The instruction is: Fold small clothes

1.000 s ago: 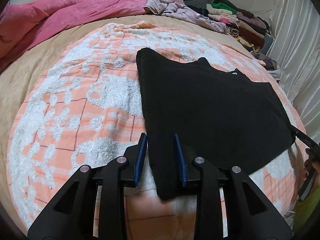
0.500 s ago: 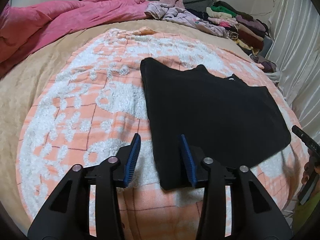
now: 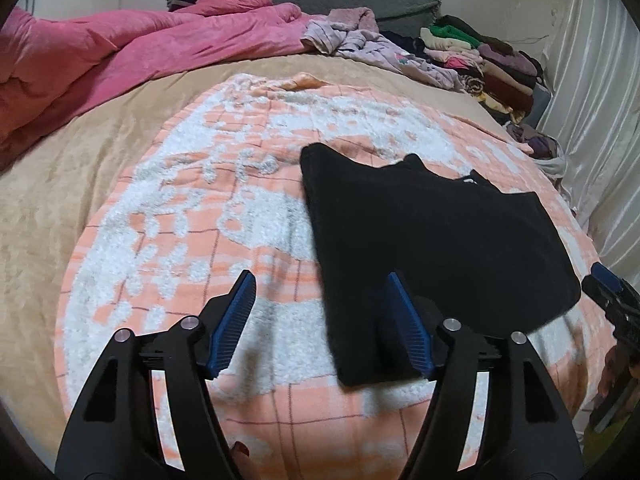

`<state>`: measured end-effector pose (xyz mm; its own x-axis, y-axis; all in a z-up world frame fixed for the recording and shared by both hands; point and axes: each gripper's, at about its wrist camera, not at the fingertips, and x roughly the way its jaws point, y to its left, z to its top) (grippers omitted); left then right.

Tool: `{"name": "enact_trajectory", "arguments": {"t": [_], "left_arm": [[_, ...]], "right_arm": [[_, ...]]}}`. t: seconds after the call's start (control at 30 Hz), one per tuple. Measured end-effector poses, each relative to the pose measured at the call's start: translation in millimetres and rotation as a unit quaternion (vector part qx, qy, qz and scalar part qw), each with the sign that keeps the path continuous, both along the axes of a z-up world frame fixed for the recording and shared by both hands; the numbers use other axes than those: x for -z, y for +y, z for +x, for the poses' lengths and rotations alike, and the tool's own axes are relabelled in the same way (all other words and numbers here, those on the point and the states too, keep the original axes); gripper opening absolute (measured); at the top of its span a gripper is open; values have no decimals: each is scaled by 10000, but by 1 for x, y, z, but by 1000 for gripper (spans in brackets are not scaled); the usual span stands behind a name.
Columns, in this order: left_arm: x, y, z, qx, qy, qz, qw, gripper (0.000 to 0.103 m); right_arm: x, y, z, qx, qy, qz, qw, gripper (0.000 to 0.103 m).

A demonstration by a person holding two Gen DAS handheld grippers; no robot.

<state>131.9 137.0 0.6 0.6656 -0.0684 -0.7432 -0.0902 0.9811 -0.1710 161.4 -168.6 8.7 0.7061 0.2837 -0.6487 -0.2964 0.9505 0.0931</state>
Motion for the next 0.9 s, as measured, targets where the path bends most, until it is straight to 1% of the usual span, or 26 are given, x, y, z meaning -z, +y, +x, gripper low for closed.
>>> {"name": "enact_trajectory", "arguments": {"t": [0.1,0.33,0.43,0.53,0.67,0.8,0.9], "left_arm": [[-2,5,0,-81,-25,0,10000,65],[-5,15,3,-291,-54,173,9994,68],[-3,19,4,-333,-46,137,9993,79],[-1,23,9,-376,-16,116,9992,79],[5,28,14,-438,44,41,9990,80],[13,30,23,-473,156,-66,9987,81],[20,30,30,-453,280,-110,9985,81]], "right_arm": [[0,18,-2,-219,-23,-44,9997,96],[4,55,-7,-672,-47,-173,9976,96],[10,74,-11,-934,1,-237,9954,96],[15,92,-18,-1172,-55,-460,9920,96],[28,121,-28,-1595,-128,-842,9835,96],[44,149,-38,-2039,-228,-1303,9700,96],[57,165,-41,-2171,-336,-1587,9626,96]]}}
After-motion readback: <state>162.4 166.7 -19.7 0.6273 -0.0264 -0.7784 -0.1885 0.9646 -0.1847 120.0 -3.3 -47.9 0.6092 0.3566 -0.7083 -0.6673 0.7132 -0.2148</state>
